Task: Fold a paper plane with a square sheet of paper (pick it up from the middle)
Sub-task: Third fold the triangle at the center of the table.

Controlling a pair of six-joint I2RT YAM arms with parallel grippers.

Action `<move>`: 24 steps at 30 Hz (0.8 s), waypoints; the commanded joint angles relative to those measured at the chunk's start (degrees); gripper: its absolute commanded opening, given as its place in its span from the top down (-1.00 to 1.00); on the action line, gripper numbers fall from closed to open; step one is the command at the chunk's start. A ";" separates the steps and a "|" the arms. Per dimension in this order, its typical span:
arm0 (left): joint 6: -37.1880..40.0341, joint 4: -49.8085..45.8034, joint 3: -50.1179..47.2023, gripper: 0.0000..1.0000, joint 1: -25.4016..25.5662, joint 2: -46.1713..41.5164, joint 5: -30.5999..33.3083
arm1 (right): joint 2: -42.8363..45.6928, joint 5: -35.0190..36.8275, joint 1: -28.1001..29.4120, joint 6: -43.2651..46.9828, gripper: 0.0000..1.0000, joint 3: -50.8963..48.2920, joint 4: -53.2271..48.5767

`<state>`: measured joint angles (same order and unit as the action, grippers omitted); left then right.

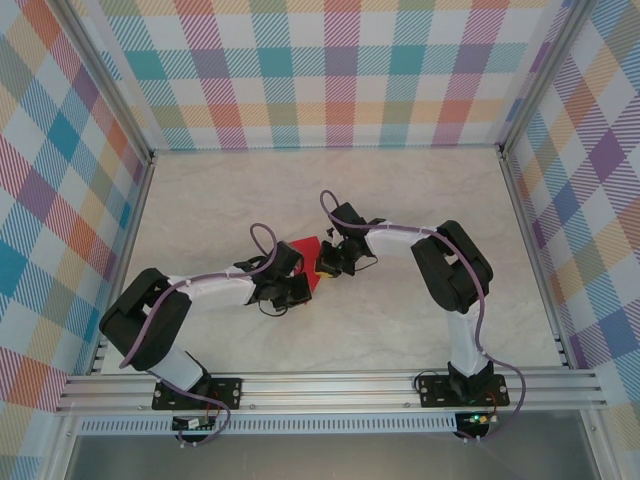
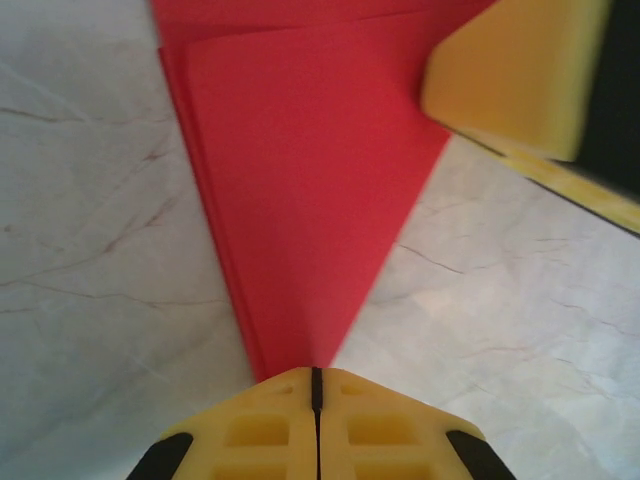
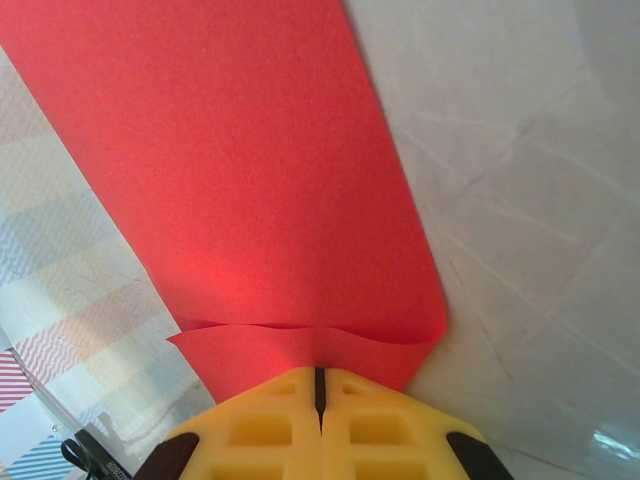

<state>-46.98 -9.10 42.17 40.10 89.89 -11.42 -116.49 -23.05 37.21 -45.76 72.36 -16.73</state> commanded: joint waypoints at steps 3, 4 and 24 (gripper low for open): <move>-0.39 -2.41 -0.22 0.92 0.42 1.08 2.06 | 1.92 -2.19 -0.38 0.87 0.95 -2.83 5.67; -0.45 -2.41 -0.68 0.92 0.41 1.01 2.02 | 2.89 -3.19 -0.30 0.85 0.95 -3.70 7.33; -0.81 -2.57 -1.92 0.98 0.42 0.38 1.80 | 3.07 0.93 4.82 0.90 0.97 -8.19 6.83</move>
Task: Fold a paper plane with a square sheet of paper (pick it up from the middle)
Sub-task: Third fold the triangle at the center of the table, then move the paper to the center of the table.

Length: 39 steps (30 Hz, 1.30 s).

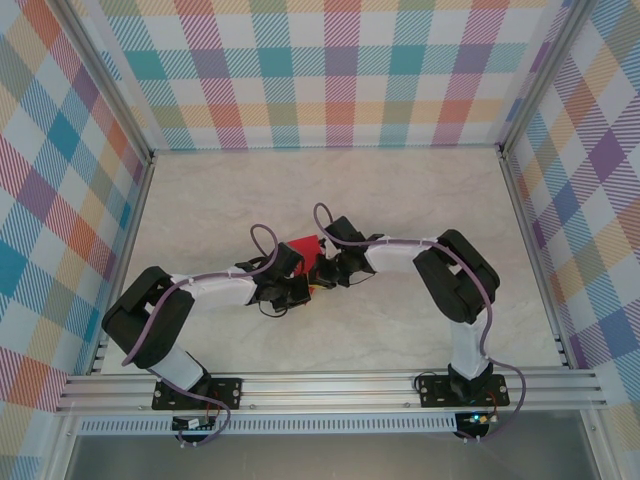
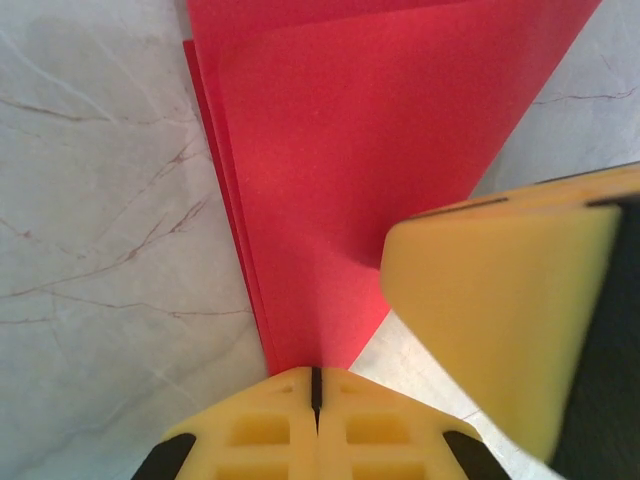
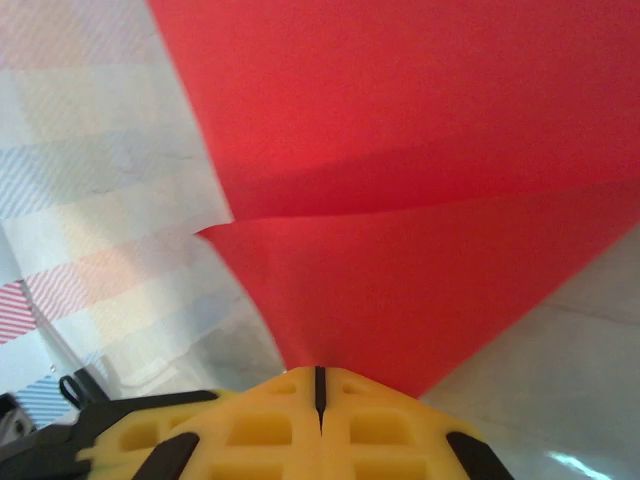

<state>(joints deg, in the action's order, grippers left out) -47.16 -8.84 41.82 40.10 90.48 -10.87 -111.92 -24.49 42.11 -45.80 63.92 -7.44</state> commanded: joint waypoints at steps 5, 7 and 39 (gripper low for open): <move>-0.58 -3.02 -2.00 0.98 0.35 -0.24 1.03 | -2.50 4.29 -1.56 2.25 0.97 2.57 -3.69; -0.60 -3.11 -2.17 0.98 0.42 -0.21 0.90 | -2.84 4.98 -2.21 3.21 0.98 3.88 -4.49; 1.03 -2.72 3.18 0.39 -2.36 -6.83 5.24 | 6.29 -3.43 -10.84 5.25 0.20 -1.75 0.00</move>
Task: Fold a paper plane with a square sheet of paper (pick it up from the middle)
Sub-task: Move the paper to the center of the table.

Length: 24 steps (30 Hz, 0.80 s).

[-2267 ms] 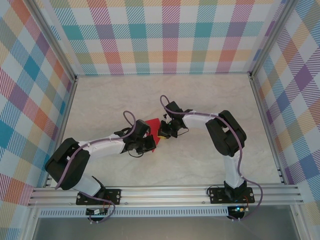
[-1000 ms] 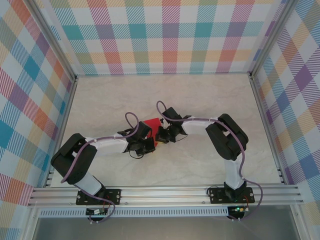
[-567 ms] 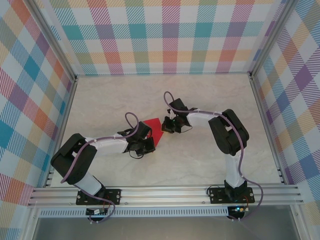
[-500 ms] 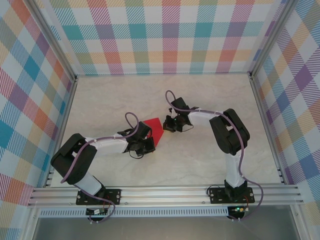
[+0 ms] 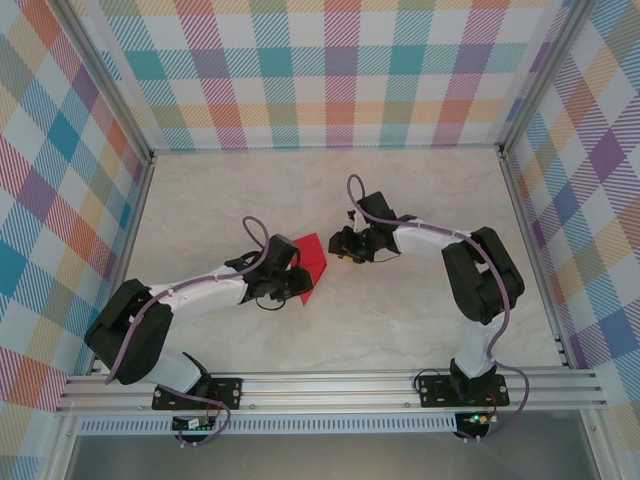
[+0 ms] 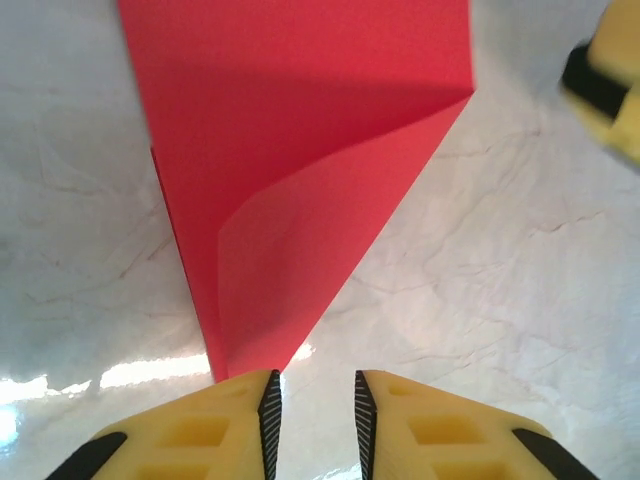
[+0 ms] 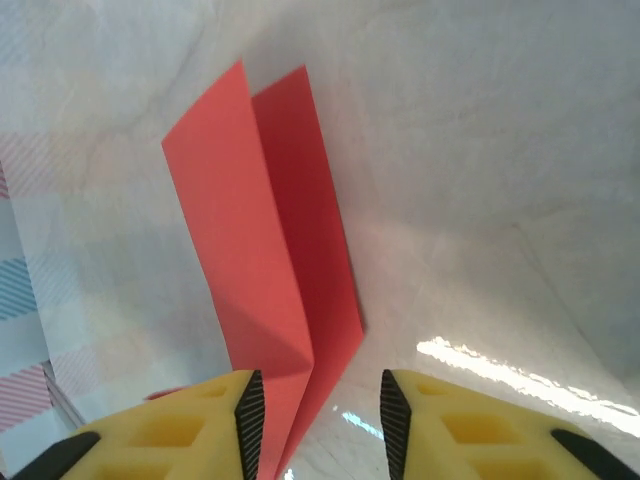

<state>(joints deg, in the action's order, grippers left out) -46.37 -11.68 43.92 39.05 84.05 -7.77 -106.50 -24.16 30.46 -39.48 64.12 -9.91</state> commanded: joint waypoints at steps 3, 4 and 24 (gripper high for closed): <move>-0.08 0.77 1.10 0.36 -2.67 0.61 2.36 | 0.40 -4.95 1.49 -1.16 0.17 -2.00 3.15; -0.10 0.96 0.99 0.36 -3.04 0.86 2.45 | -0.03 -5.22 1.60 -1.21 0.16 -1.77 3.17; -0.25 1.60 -0.75 0.35 -7.18 3.31 1.99 | -9.04 -14.99 4.75 3.95 0.16 6.21 2.82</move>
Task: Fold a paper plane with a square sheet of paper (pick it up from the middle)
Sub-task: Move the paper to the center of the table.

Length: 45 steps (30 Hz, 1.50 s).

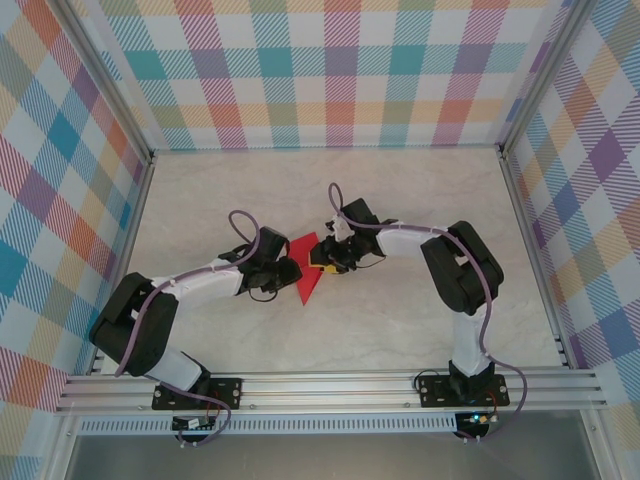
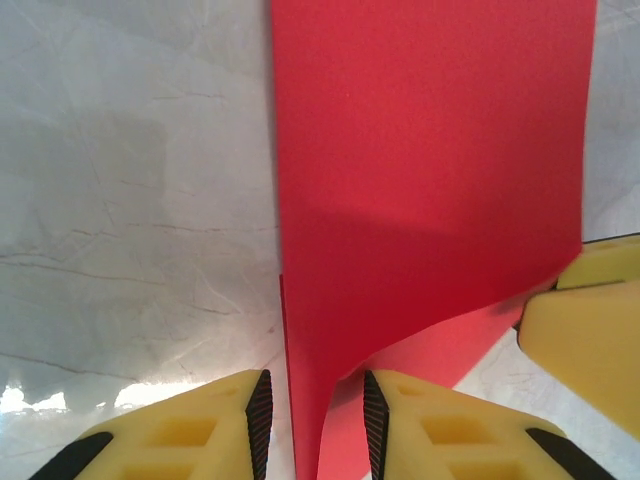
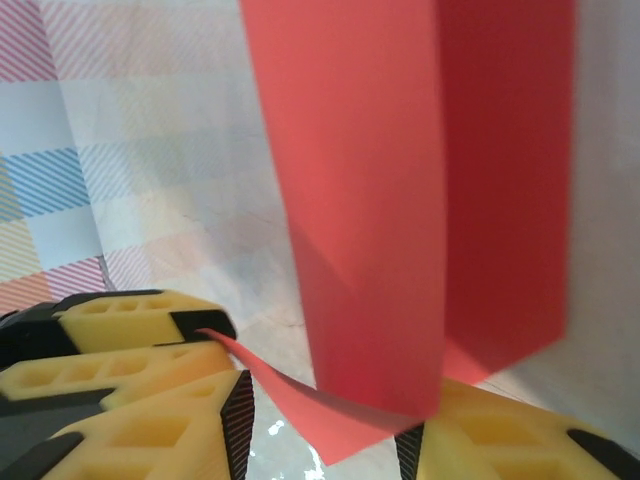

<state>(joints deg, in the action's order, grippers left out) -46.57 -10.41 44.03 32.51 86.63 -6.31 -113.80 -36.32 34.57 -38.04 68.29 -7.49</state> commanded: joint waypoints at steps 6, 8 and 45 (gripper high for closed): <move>0.08 0.26 -0.89 0.34 -1.38 1.66 0.29 | -4.70 -3.98 1.68 6.08 0.22 5.34 -1.75; 0.16 0.13 -1.01 0.34 -1.63 1.75 0.32 | -5.44 -3.94 1.73 6.48 0.28 5.85 -1.84; 12.71 1.73 -2.54 -0.54 5.93 -9.10 2.50 | 18.76 27.99 4.19 -16.86 1.00 -10.16 -7.94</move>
<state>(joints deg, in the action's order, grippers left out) -36.82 -11.00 42.87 37.47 78.96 -4.89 -93.78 -9.39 38.37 -53.04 57.87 -14.57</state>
